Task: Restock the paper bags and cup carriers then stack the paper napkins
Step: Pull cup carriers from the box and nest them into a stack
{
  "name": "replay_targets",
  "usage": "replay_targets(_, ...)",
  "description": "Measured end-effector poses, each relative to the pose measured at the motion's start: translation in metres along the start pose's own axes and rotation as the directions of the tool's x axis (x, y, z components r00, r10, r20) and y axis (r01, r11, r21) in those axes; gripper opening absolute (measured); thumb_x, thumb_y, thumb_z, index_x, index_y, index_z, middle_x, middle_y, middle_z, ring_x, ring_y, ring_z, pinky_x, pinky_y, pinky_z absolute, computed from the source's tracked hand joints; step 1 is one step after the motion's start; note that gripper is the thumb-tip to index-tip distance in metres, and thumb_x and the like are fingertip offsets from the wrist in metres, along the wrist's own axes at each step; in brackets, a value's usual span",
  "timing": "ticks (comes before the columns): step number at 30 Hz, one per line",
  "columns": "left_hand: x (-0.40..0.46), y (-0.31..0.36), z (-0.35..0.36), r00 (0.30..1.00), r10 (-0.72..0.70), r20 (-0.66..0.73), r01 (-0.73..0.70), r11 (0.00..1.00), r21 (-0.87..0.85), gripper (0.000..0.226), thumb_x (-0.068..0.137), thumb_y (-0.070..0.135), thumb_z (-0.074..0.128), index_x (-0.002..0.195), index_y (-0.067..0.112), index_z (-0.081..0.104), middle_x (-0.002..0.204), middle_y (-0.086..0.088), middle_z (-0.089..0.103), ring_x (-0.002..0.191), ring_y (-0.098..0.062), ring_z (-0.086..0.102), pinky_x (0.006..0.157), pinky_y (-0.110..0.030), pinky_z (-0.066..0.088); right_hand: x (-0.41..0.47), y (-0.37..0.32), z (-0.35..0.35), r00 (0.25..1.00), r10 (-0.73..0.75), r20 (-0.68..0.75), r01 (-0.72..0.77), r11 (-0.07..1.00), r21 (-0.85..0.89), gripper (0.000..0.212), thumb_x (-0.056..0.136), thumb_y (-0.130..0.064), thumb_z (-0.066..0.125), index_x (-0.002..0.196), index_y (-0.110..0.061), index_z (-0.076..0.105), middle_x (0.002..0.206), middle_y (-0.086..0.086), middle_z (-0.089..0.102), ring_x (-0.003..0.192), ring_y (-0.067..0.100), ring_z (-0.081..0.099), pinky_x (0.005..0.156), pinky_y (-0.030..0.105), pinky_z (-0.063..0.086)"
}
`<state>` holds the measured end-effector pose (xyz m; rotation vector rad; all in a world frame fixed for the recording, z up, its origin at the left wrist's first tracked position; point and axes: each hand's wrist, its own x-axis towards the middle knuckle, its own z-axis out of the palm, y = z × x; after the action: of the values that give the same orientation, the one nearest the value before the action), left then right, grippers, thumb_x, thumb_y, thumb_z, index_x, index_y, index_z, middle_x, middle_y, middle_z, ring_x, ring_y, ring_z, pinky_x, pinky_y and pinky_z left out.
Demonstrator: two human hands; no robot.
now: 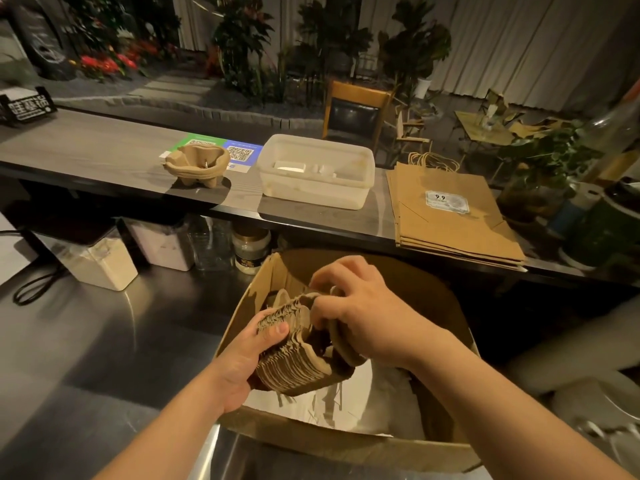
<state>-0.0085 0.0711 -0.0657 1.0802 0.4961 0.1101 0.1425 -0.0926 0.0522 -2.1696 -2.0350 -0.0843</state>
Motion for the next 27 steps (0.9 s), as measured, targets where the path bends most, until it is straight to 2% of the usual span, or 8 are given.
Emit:
replay_targets(3,-0.001,0.001,-0.001,1.0,-0.005,0.022,0.005,1.0,-0.03,0.111,0.049,0.063,0.097,0.143,0.025,0.05,0.128,-0.017,0.07,0.121,-0.038,0.067,0.108,-0.061,0.049,0.004,-0.005,0.01,0.998,-0.049,0.035,0.045,0.994,0.099,0.038,0.091,-0.026,0.074,0.121,-0.035,0.052,0.149,-0.005,0.039,0.147,0.023,0.021,0.119,0.047,0.03)
replay_targets(8,-0.004,0.005,0.003,0.999,-0.007,0.032,0.008,1.0,-0.028,0.116,0.044,0.066,0.097,0.141,0.022,0.053,0.127,-0.016,0.071,0.117,-0.035,0.07,0.099,-0.052,0.056,-0.001,-0.007,0.018,0.984,0.181,-0.007,-0.165,0.912,0.376,0.071,0.092,-0.016,0.07,0.151,-0.033,0.034,0.161,-0.014,0.015,0.153,0.013,0.006,0.125,0.044,0.024)
replay_targets(12,-0.006,0.009,0.006,0.998,-0.017,0.068,0.02,0.999,-0.041,0.117,0.036,0.065,0.099,0.135,0.021,0.056,0.118,-0.014,0.075,0.106,-0.029,0.075,0.083,-0.039,0.062,-0.004,-0.004,0.019,0.96,0.269,0.073,-0.266,0.809,0.524,0.07,0.094,-0.021,0.067,0.153,-0.034,0.031,0.151,-0.015,0.031,0.142,0.005,0.029,0.12,0.038,0.035)
replay_targets(15,-0.006,0.01,0.007,0.994,-0.046,0.097,0.047,0.999,-0.004,0.119,0.04,0.063,0.099,0.141,0.021,0.052,0.125,-0.017,0.072,0.114,-0.034,0.071,0.094,-0.047,0.059,-0.002,0.0,0.023,0.98,0.189,0.065,-0.194,0.822,0.535,0.059,0.095,-0.018,0.066,0.149,-0.03,0.043,0.145,-0.016,0.043,0.138,0.0,0.035,0.118,0.031,0.036)
replay_targets(19,-0.005,0.007,0.003,0.988,-0.084,0.13,0.087,0.996,-0.017,0.113,0.048,0.056,0.1,0.143,0.023,0.051,0.131,-0.022,0.068,0.123,-0.042,0.065,0.106,-0.059,0.051,0.004,-0.006,0.05,0.997,0.077,-0.011,-0.067,0.927,0.369,0.067,0.095,-0.013,0.065,0.153,-0.032,0.037,0.156,-0.012,0.035,0.149,0.011,0.026,0.122,0.048,0.026)
replay_targets(22,-0.004,0.003,0.0,0.992,-0.072,0.104,0.074,0.997,-0.015,0.113,0.049,0.056,0.1,0.145,0.022,0.05,0.133,-0.021,0.067,0.124,-0.042,0.064,0.11,-0.061,0.047,-0.001,-0.003,0.056,0.985,0.173,-0.004,-0.14,0.813,0.565,0.077,0.093,-0.003,0.057,0.154,-0.042,0.03,0.161,-0.017,0.026,0.154,0.005,0.012,0.127,0.038,0.013)
replay_targets(24,-0.002,0.002,-0.001,0.996,-0.059,0.065,0.061,0.998,-0.031,0.115,0.048,0.058,0.099,0.145,0.021,0.051,0.133,-0.02,0.068,0.124,-0.041,0.064,0.112,-0.061,0.045,-0.005,0.003,0.055,0.923,0.381,-0.061,-0.215,0.637,0.74,0.071,0.091,-0.002,0.053,0.147,-0.043,0.039,0.154,-0.019,0.036,0.148,0.0,0.025,0.123,0.029,0.022)
replay_targets(27,0.0,-0.001,-0.003,0.999,-0.042,0.013,0.043,0.995,-0.088,0.112,0.049,0.058,0.099,0.145,0.022,0.052,0.134,-0.019,0.068,0.125,-0.041,0.064,0.111,-0.065,0.044,-0.017,0.043,0.078,0.594,0.804,-0.023,-0.497,0.389,0.776,0.047,0.099,-0.01,0.053,0.14,-0.034,0.052,0.135,-0.012,0.057,0.124,0.002,0.054,0.107,0.03,0.047)
